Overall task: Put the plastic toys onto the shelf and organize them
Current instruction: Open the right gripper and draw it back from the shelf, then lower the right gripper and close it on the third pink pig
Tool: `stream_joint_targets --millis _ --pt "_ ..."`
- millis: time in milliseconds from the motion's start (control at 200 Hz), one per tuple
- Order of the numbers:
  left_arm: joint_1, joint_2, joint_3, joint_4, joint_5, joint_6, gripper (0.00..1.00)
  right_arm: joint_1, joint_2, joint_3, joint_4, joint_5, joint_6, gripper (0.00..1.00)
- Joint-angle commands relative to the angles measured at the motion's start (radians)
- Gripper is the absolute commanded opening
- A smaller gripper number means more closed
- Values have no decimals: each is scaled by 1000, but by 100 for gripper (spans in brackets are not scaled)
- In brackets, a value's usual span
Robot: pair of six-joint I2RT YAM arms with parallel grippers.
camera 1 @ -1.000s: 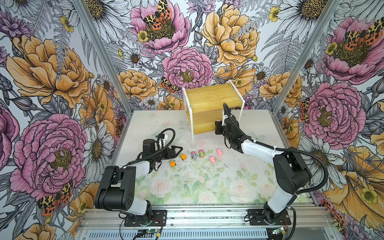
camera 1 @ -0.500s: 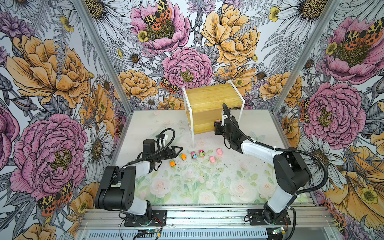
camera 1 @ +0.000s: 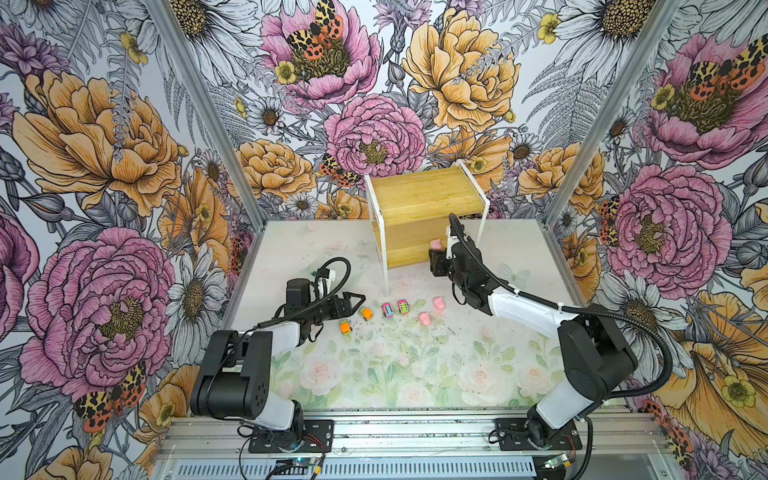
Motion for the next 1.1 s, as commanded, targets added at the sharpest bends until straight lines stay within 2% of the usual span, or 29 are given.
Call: stream_joint_targets --millis 0,135,260,470,791,1096 --pt "10 6 11 -8 0 12 99 12 -65 -62 -82 -40 -26 56" --pt "10 8 14 -11 0 14 99 16 -154 -177 -78 -120 -86 57" --pt "9 4 14 -12 -1 14 99 15 -223 -311 -35 -121 -97 57" --pt "7 -2 11 -13 0 14 99 17 -195 -465 111 -158 -72 56" --pt "8 1 7 -12 21 19 99 24 -44 -471 226 -166 -80 56" --pt "8 21 6 11 52 25 99 24 36 -428 240 -147 -112 56"
